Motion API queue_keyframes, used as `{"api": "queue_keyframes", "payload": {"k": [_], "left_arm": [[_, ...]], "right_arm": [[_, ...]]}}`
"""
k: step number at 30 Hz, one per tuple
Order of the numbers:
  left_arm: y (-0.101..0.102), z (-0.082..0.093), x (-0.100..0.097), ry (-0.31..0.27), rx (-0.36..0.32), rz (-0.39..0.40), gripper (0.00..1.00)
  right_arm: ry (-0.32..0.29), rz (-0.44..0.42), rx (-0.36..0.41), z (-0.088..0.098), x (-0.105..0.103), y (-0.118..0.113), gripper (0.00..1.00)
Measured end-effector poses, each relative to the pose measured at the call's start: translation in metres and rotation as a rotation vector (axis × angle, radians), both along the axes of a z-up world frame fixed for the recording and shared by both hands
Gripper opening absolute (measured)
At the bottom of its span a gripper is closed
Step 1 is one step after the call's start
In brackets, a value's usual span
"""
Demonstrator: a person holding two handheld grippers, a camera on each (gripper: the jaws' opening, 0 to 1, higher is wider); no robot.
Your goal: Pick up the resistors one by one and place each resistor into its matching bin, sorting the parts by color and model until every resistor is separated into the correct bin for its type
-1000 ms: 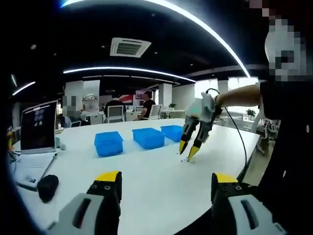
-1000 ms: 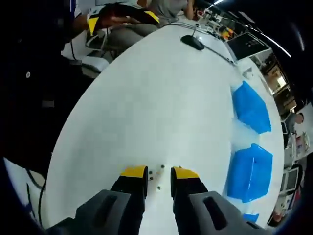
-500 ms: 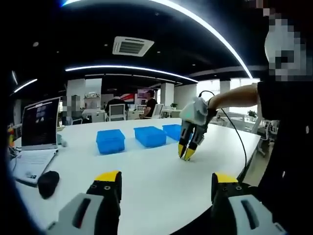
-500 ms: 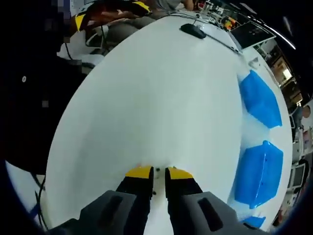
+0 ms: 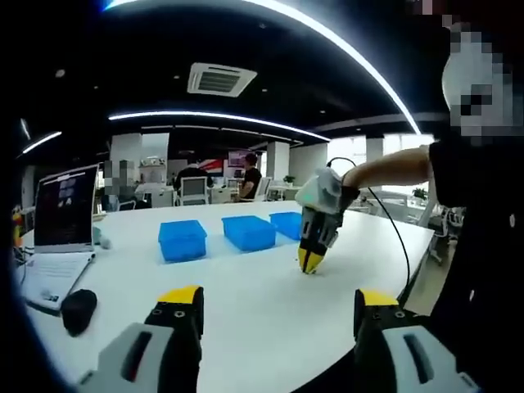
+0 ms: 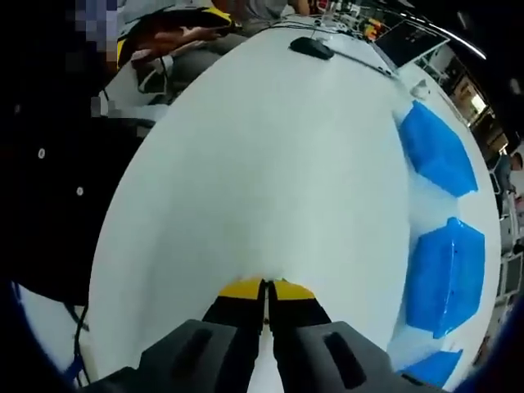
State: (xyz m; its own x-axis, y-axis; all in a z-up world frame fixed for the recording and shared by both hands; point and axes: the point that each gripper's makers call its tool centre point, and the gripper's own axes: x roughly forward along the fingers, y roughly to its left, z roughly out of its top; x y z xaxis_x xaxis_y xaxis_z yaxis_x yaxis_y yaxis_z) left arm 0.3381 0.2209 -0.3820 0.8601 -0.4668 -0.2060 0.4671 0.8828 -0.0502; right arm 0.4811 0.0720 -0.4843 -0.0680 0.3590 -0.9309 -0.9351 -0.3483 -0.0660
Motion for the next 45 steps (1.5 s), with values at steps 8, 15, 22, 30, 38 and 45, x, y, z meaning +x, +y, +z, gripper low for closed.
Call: {"api": "queue_keyframes", "payload": {"k": [8,15,22,30,38,45], "left_arm": [[0.001,0.01,0.008,-0.037,-0.01,0.011,0.75],[-0.011,0.011,0.02,-0.039,-0.011,-0.027,0.75],[-0.028,0.017,0.032,-0.05,-0.003,-0.066,0.75],[-0.037,0.024,0.037,-0.06,-0.003,-0.094,0.75],[-0.037,0.026,0.035,-0.061,-0.007,-0.094,0.75],[-0.031,0.025,0.028,-0.061,-0.008,-0.071,0.75]], "right_arm": [[0.086,-0.256,0.367,0.076,0.001,-0.005,0.05],[0.08,-0.533,0.704,0.133,0.001,-0.062,0.05],[-0.103,-0.84,1.077,0.167,-0.015,-0.141,0.05],[-0.257,-1.124,1.364,0.184,-0.053,-0.201,0.05],[-0.316,-1.077,1.348,0.202,-0.025,-0.189,0.05],[-0.322,-1.031,1.338,0.22,0.052,-0.168,0.05]]}}
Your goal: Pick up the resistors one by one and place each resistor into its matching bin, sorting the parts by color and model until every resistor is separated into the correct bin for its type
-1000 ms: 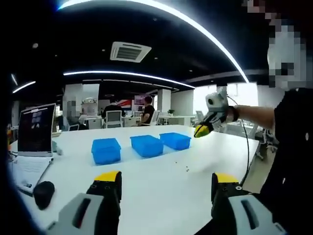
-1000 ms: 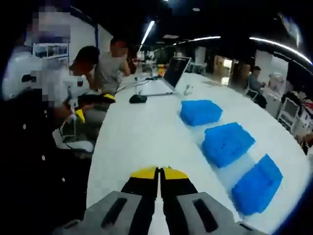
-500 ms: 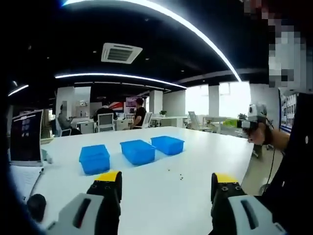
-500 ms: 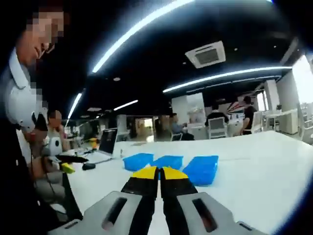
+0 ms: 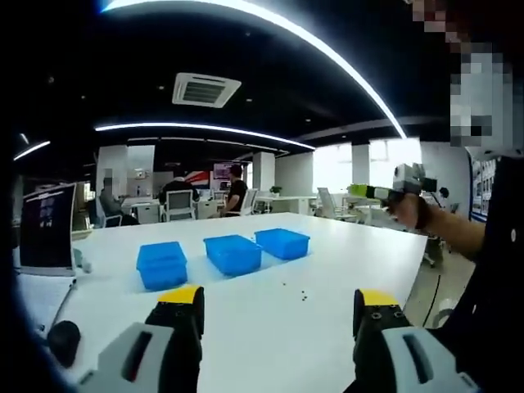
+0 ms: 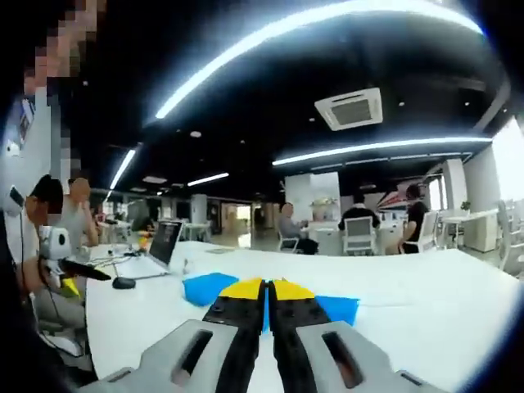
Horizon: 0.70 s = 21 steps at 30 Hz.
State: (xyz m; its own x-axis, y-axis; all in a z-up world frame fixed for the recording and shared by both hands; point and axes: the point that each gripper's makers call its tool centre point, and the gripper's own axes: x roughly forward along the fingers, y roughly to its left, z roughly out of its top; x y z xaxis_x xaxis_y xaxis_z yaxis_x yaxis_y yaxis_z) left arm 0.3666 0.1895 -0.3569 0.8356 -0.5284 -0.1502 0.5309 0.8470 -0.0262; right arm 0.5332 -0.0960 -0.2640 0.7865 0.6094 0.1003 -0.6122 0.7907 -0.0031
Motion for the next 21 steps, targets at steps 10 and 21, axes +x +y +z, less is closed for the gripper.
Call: {"api": "queue_keyframes", "payload": {"k": [10,21], "left_arm": [[0.008,-0.001,-0.006,0.005,-0.002,0.03,0.75],[0.016,0.003,-0.011,0.001,-0.001,0.054,0.75]], "right_arm": [[0.08,-0.108,-0.009,-0.017,0.13,0.005,0.05],[0.14,-0.125,-0.095,-0.045,0.17,0.03,0.14]]}}
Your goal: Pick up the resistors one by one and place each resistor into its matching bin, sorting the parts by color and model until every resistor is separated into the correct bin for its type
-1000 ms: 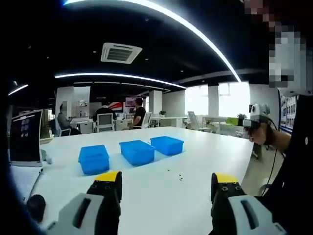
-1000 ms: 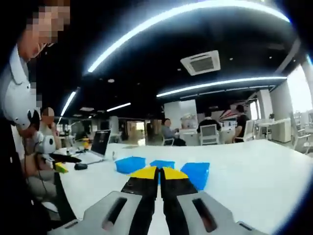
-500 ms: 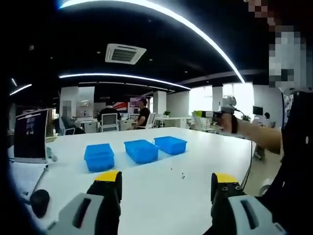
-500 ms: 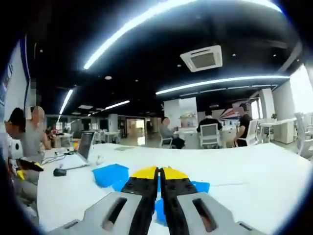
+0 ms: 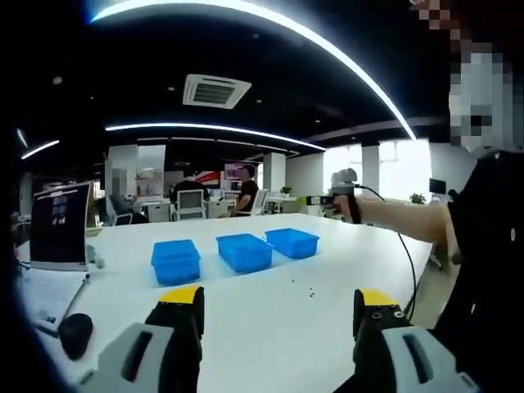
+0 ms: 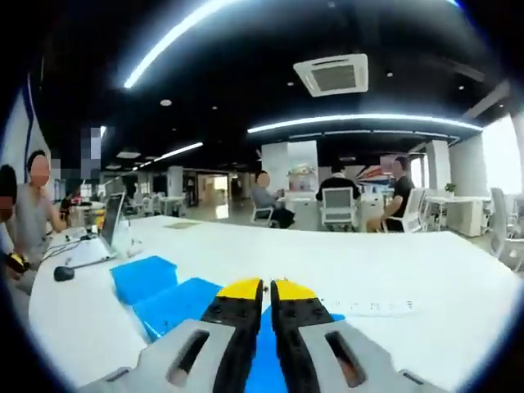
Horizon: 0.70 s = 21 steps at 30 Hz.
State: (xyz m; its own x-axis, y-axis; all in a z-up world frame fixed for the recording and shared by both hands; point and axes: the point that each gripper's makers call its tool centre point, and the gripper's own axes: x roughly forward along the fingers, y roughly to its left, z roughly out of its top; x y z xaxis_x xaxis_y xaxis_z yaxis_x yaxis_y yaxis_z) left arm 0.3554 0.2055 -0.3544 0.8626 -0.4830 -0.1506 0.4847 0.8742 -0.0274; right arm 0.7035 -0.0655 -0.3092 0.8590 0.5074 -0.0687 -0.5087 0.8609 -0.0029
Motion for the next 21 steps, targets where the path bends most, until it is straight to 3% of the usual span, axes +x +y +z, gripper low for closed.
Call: {"api": "queue_keyframes", "payload": {"k": [3,9,14,17,18,21], "left_arm": [[-0.002,-0.001,0.0,0.001,0.006,-0.007,0.75],[-0.006,0.0,0.001,-0.007,0.004,-0.019,0.76],[-0.011,-0.001,0.003,-0.01,0.004,-0.041,0.76],[-0.015,-0.001,0.005,-0.013,0.001,-0.053,0.76],[-0.017,0.0,0.005,-0.015,-0.001,-0.06,0.76],[-0.02,0.0,0.008,-0.015,-0.004,-0.068,0.76]], "right_arm": [[-0.017,0.013,-0.02,0.0,-0.003,0.004,0.3],[-0.028,0.04,-0.006,0.007,-0.025,0.001,0.33],[-0.024,0.125,-0.009,0.003,-0.083,-0.002,0.34],[-0.025,0.137,-0.004,0.003,-0.1,-0.005,0.35],[-0.036,0.15,0.014,0.005,-0.129,-0.014,0.35],[-0.047,0.159,0.028,0.005,-0.164,-0.022,0.36]]}}
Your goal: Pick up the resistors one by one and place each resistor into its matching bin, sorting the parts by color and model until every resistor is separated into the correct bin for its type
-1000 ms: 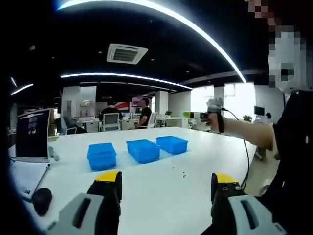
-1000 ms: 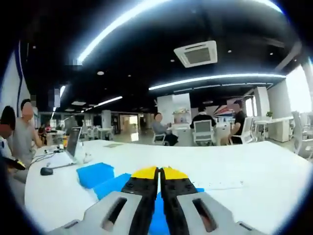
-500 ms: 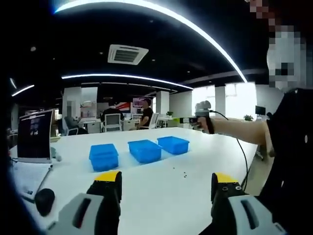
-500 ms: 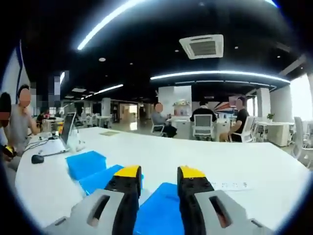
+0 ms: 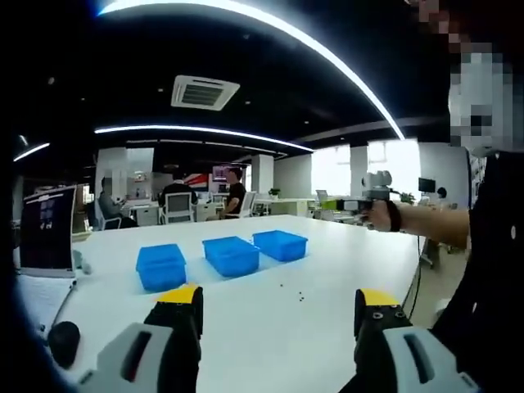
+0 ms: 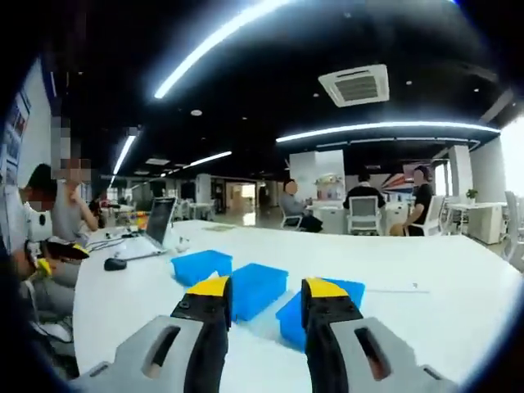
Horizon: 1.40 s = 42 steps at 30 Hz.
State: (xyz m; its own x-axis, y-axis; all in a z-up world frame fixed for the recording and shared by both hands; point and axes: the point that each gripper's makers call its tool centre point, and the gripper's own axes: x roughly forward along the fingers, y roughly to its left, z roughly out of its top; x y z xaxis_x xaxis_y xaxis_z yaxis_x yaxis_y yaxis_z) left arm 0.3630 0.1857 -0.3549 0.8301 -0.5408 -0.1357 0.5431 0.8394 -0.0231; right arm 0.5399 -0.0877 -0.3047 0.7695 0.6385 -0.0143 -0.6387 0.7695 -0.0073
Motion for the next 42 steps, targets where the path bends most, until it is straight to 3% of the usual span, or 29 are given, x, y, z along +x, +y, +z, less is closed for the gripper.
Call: {"api": "queue_keyframes", "payload": {"k": [2,5,10,16,20,24,29,30,36,42], "left_arm": [[-0.002,0.0,0.003,0.002,0.002,-0.004,0.76],[-0.002,0.0,0.004,0.0,0.003,-0.007,0.76],[-0.002,0.002,0.009,-0.002,-0.004,-0.006,0.76],[-0.003,0.0,0.011,0.002,-0.004,-0.013,0.76],[-0.002,-0.003,0.01,0.004,-0.008,-0.015,0.76],[0.0,-0.004,0.007,0.005,-0.016,-0.011,0.76],[0.005,-0.006,0.005,0.007,-0.022,0.001,0.76],[0.008,-0.007,0.004,0.011,-0.026,0.013,0.76],[0.012,-0.01,0.002,0.019,-0.03,0.025,0.76],[0.016,-0.011,-0.002,0.023,-0.031,0.038,0.76]], "right_arm": [[-0.023,0.001,-0.01,-0.003,-0.032,-0.009,0.38],[-0.03,-0.013,-0.021,-0.009,-0.06,-0.02,0.4],[0.011,-0.038,-0.021,-0.03,-0.105,-0.031,0.42],[0.031,-0.05,-0.03,-0.036,-0.125,-0.031,0.43],[0.058,-0.006,-0.075,-0.043,-0.119,-0.022,0.42],[0.091,0.093,-0.166,-0.048,-0.113,-0.006,0.38],[0.077,0.17,-0.258,-0.047,-0.103,0.006,0.37],[0.064,0.256,-0.359,-0.047,-0.094,0.02,0.37],[0.047,0.439,-0.597,-0.057,-0.069,0.046,0.36],[-0.027,0.632,-0.846,-0.07,-0.042,0.078,0.34]]}}
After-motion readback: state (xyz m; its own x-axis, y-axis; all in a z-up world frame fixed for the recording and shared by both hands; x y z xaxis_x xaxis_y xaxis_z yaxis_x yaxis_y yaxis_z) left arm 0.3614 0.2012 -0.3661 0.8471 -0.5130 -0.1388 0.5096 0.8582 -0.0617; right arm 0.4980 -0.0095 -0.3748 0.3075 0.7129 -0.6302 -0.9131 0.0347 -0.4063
